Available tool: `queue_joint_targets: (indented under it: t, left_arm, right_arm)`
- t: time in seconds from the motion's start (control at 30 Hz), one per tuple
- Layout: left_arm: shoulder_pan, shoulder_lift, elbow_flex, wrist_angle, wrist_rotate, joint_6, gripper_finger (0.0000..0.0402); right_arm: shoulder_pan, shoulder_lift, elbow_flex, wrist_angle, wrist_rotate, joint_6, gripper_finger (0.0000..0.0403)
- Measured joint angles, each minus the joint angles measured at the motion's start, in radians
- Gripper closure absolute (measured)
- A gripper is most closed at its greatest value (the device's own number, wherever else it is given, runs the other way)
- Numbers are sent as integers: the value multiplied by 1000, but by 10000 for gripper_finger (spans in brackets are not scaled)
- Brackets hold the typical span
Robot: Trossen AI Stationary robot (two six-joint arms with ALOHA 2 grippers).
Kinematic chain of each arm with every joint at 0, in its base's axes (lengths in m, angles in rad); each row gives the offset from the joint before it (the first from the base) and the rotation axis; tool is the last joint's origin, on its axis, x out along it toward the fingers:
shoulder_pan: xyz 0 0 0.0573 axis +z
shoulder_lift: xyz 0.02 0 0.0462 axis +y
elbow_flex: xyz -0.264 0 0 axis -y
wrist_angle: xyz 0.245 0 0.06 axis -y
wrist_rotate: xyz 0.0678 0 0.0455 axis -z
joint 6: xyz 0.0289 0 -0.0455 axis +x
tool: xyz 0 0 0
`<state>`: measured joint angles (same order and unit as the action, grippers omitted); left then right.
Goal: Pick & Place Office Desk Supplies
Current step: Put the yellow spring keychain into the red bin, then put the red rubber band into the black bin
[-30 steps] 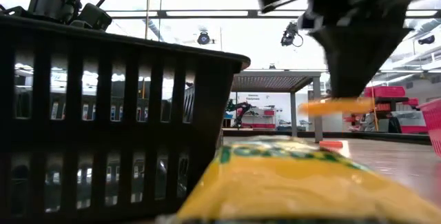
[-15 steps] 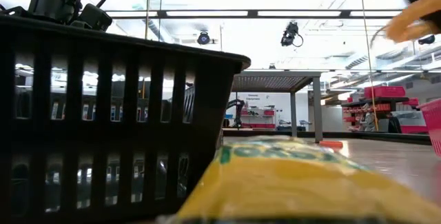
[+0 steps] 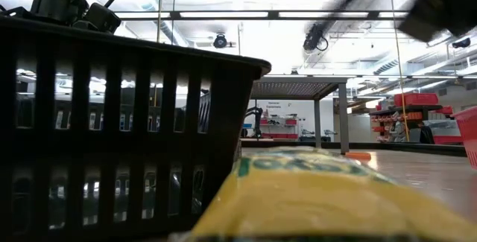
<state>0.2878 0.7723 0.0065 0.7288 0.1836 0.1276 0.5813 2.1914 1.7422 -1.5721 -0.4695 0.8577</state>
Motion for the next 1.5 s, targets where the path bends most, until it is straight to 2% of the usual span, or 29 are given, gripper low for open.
queue_joint_targets:
  t: [0.23, 0.37, 0.47, 0.8, 0.93, 1.0, 1.1, 1.23, 1.37, 1.43, 1.5]
  left_arm:
    - [0, 0, 0, 0, 0, 0, 198]
    - [0, 0, 0, 0, 1, 0, 198]
    - [0, 0, 0, 0, 1, 0, 198]
    - [0, 0, 0, -3, 1, 0, 198]
    - [0, 0, 0, -4, 1, 0, 198]
    - [0, 0, 0, -2, 1, 0, 198]
    - [0, 0, 0, 0, 1, 0, 198]
    - [0, 0, 0, 2, 51, 0, 198]
    - [0, 0, 0, 25, 196, -16, 198]
    - [0, 0, 0, 58, 286, -39, 198]
    - [0, 0, 0, 103, 377, -70, 198]
  right_arm:
    - [-11, 0, -116, 0, -16, -34, 386]
    - [-28, 0, -111, 1, 40, -41, 363]
    - [-38, -2, -101, 1, 88, -47, 340]
    - [-65, -2, -98, 1, 109, -66, 232]
    - [-88, -34, -89, 0, 114, -3, 213]
    - [-94, -67, -68, 2, 196, 47, 212]
    - [-92, -132, -16, 32, 409, 103, 211]
    - [-68, -233, 11, 227, 801, 43, 211]
    - [-39, -325, -49, 609, 1140, -269, 211]
    - [-31, -360, -107, 857, 1216, -471, 211]
    - [-31, -394, -190, 1112, 1214, -666, 211]
